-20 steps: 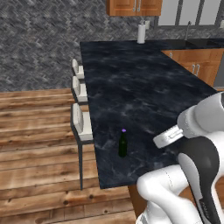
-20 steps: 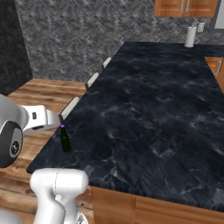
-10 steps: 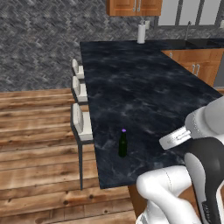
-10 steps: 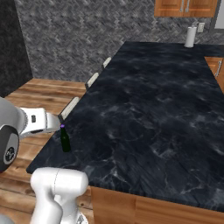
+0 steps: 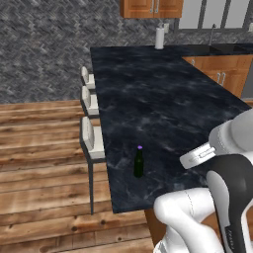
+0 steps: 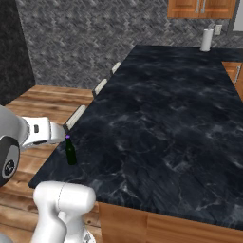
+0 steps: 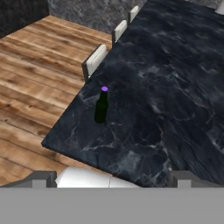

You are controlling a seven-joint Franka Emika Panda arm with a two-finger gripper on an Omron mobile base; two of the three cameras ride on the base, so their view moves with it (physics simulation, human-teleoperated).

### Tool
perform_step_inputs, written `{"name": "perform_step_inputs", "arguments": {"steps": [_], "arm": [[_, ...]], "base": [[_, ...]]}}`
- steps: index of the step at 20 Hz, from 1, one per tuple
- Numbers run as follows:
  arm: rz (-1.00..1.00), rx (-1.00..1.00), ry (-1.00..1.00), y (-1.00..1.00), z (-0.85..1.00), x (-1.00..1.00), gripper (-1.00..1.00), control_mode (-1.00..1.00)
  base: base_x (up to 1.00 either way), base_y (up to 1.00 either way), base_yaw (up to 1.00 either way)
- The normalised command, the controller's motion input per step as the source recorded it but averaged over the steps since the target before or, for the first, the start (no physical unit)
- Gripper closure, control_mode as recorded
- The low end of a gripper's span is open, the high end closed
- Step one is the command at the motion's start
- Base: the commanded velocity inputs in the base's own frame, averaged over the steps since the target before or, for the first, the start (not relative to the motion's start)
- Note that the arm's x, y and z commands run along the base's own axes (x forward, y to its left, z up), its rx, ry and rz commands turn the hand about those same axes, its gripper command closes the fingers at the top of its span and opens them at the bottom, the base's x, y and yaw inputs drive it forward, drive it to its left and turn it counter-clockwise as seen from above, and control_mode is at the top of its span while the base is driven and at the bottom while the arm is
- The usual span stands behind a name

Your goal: Get the candle and the beer from the cabinet and move them to the dining counter.

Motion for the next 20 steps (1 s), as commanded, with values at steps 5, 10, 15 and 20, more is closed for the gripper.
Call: {"name": "perform_step_inputs", "arguments": {"steps": [5, 10, 15, 20], "arm": [[0.00, 0.00, 0.00, 0.00, 0.00, 0.00, -1.00, -1.00], [0.00, 0.00, 0.00, 0.00, 0.00, 0.00, -1.00, -1.00], [0.00, 0.00, 0.00, 0.00, 0.00, 0.00, -1.00, -1.00], [0.00, 0.00, 0.00, 0.00, 0.00, 0.00, -1.00, 1.00]], "base": [[0.00, 0.00, 0.00], [0.00, 0.00, 0.00], [0.00, 0.00, 0.00], [0.00, 0.00, 0.00]]}}
